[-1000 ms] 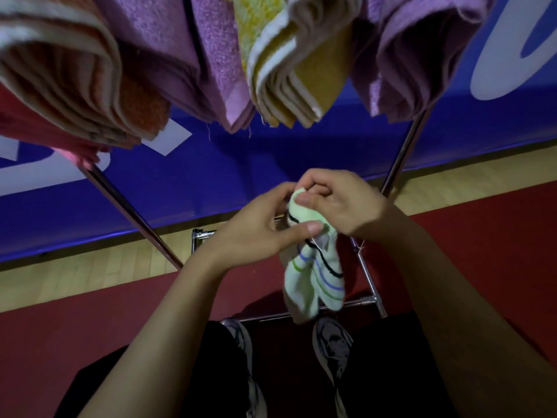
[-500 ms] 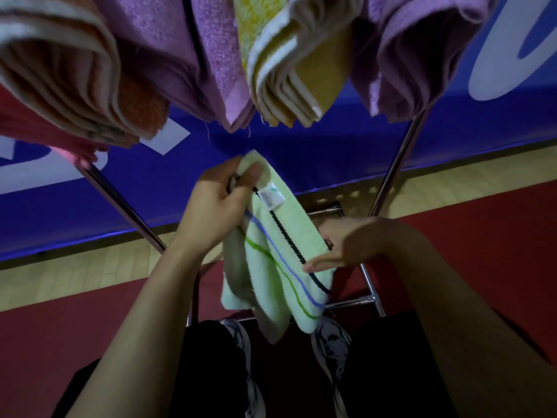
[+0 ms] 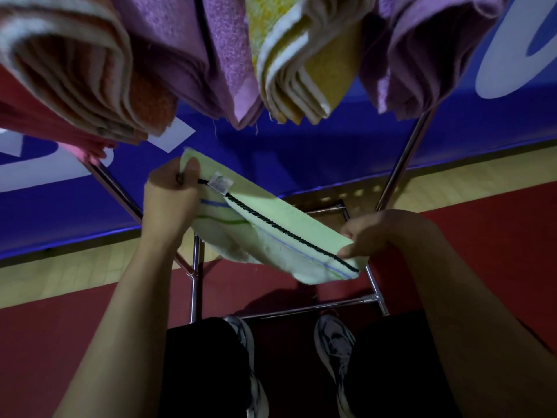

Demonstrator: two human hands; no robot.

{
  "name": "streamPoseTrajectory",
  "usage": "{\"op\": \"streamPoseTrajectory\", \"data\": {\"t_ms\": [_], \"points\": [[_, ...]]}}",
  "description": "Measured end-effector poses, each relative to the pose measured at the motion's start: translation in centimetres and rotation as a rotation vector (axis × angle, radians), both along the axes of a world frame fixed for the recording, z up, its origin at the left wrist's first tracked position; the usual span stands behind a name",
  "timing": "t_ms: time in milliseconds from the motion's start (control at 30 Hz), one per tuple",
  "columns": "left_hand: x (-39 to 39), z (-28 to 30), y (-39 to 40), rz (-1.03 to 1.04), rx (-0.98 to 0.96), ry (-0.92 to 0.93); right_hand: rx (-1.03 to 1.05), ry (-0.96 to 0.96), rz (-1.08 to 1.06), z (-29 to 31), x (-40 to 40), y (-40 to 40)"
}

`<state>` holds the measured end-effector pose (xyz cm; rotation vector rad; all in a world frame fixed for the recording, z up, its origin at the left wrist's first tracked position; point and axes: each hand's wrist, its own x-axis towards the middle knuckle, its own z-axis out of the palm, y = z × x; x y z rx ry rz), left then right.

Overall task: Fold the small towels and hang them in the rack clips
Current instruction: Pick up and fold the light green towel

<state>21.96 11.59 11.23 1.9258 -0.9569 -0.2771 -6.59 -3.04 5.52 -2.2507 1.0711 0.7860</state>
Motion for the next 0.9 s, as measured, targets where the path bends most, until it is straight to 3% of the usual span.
{"op": "streamPoseTrajectory", "data": {"t_ms": [167,333,467,633,800,900], "points": [[1.9,0.0,0.8,0.07,0.034,0.083,-0.019,-0.12,-0.067,0.1,-0.1,-1.0],[1.0,0.0,0.9,-0.018,0.112,0.009,-0.098,-0.37,-0.195,1.1,0.3,-0.7],[-1.4,-0.2,0.5,-0.194,0.2,0.023,0.0,-0.669,-0.399,2.1,2.1,0.4],[-5.4,-1.1,-0.7,-0.376,0.207,0.017,0.254,-1.0,-0.431,3.9,3.9,1.7],[-8.0,-1.8,-1.6,-0.476,0.168,0.012,0.306,-1.044,-0.351,4.9,4.2,2.8],[-8.7,-1.8,-1.6,-0.51,0.144,0.047,0.45,-1.068,-0.323,5.1,3.6,2.8]]}}
